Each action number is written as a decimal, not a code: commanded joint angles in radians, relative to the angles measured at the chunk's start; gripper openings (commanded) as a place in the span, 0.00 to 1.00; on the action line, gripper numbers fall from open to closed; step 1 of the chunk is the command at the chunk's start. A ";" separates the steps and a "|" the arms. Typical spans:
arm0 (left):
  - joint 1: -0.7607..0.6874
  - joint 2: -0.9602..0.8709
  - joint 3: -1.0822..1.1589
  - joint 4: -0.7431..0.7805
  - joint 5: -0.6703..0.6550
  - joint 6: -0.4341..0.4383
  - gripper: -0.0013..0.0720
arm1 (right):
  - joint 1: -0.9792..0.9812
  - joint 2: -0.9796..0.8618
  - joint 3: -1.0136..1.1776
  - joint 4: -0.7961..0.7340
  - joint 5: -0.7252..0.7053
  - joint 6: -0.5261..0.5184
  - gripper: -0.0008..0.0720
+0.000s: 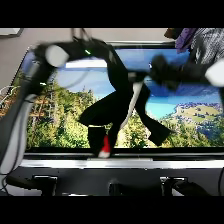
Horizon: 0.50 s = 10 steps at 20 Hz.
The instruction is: Fold the clothes and pants, and hang the long-sleeved shirts on hangers.
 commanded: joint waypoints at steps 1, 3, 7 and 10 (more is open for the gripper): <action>0.105 0.145 0.016 0.010 -0.001 -0.004 0.07 | 0.034 -0.175 0.460 0.023 0.090 -0.124 0.07; 0.146 0.233 0.016 0.010 -0.002 -0.006 0.07 | 0.070 -0.174 0.538 0.035 0.063 -0.156 0.07; 0.179 0.412 -0.010 0.010 -0.079 -0.042 0.07 | 0.105 -0.105 0.537 0.068 0.059 -0.201 0.07; 0.179 0.485 -0.016 0.010 -0.246 -0.143 0.07 | 0.105 -0.068 0.537 0.076 0.076 -0.193 0.07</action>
